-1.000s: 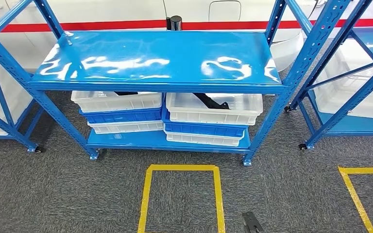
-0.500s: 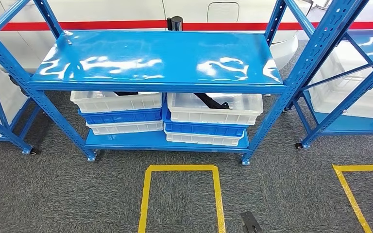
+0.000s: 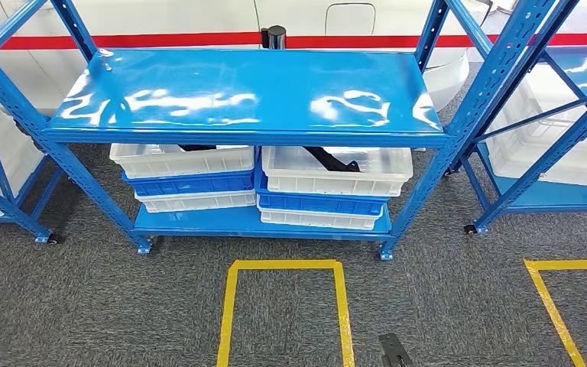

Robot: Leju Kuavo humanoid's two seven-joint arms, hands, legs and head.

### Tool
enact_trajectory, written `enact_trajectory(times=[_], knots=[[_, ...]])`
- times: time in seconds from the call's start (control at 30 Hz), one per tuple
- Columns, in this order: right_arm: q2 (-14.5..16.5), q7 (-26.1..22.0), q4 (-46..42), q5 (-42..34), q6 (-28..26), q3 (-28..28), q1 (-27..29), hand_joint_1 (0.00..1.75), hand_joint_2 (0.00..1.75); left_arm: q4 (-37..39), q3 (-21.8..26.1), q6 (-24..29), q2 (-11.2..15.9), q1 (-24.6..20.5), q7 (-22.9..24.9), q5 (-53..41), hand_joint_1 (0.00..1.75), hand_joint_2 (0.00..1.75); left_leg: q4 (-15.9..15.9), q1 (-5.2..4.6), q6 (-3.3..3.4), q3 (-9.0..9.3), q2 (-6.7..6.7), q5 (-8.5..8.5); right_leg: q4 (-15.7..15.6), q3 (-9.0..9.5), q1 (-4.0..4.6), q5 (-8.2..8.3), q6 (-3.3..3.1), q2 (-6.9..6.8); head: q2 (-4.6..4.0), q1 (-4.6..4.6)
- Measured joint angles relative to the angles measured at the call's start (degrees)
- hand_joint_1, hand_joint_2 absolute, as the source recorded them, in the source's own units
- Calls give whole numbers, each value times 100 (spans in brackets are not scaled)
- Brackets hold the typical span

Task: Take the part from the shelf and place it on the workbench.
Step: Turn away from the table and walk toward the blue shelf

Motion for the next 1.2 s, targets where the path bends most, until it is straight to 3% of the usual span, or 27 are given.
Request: enact_trajectory(times=[0.07, 0.1, 0.2, 1.1, 1.2], knots=[[0, -19, 0, 54, -28, 20, 0, 0, 0, 0, 0, 8, -1, 0, -19, 0, 0, 131, 0, 3, 0, 0, 0, 0, 0, 0, 5, 0, 0, 0, 0, 0], [-1, -25, 0, 72, -42, 30, 0, 0, 44, 0, 0, 9, -2, 0, -28, 1, 0, 175, 0, 4, 0, 0, 0, 0, 0, 0, 7, 0, 0, 0, 0, 0], [-2, -56, 0, 78, -81, 52, 1, 0, 175, 0, 0, 21, -5, 0, -54, 14, 0, 175, 0, 4, 0, 0, 0, 0, 0, 0, 9, 0, 0, 0, 0, 0], [-4, 113, 0, 149, -199, 57, 2, 0, 175, 0, 2, 30, -8, 0, 74, -31, 0, 175, 0, 4, 0, -1, 0, 0, 0, 0, 10, 0, 0, 0, 0, 0], [-5, 113, 0, 151, -200, 57, 2, 0, 44, 0, 2, 30, -9, 0, 74, -31, 0, 44, 0, 4, 0, -1, 0, 0, 0, 1, 10, 0, 0, 0, 0, 0]])
